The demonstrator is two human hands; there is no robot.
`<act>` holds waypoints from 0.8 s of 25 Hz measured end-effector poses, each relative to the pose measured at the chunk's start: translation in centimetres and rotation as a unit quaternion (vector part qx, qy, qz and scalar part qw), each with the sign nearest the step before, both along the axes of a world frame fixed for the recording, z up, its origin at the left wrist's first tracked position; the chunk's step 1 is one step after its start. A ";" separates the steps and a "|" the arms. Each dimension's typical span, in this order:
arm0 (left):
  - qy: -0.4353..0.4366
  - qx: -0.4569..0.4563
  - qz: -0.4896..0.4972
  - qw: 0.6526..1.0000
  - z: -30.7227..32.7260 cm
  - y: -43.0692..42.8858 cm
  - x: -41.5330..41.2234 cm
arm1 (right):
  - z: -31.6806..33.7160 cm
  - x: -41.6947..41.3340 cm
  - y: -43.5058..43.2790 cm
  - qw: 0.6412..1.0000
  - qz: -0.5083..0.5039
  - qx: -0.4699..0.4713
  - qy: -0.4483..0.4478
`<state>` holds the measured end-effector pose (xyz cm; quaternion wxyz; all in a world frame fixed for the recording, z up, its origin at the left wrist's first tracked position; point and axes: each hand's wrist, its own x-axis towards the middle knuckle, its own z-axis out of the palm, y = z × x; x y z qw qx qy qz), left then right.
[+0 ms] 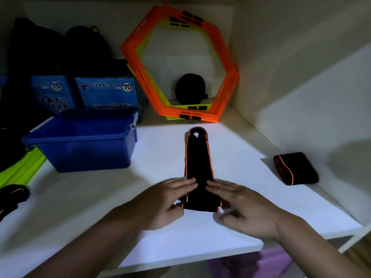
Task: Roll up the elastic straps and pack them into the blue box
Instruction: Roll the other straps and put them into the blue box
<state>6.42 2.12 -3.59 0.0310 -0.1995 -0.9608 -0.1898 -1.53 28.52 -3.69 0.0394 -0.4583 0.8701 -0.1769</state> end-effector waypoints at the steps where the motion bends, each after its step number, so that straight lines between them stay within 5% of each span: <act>1: 0.008 0.009 0.004 1.000 -0.1 0.0 0.0 | -0.1 -0.1 0.0 1.000 -0.002 -0.014 0.014; 4: 0.037 0.026 0.018 0.999 0.0 0.3 0.5 | -0.5 0.1 -0.1 0.996 -0.016 -0.084 0.034; 11: 0.085 0.071 0.093 0.989 0.4 0.8 0.8 | 0.7 -0.2 -1.0 0.986 -0.051 -0.143 -0.075; 20: 0.032 0.171 0.221 0.960 0.4 1.0 -0.6 | 0.4 -2.7 -3.2 0.936 -0.136 -0.246 -0.213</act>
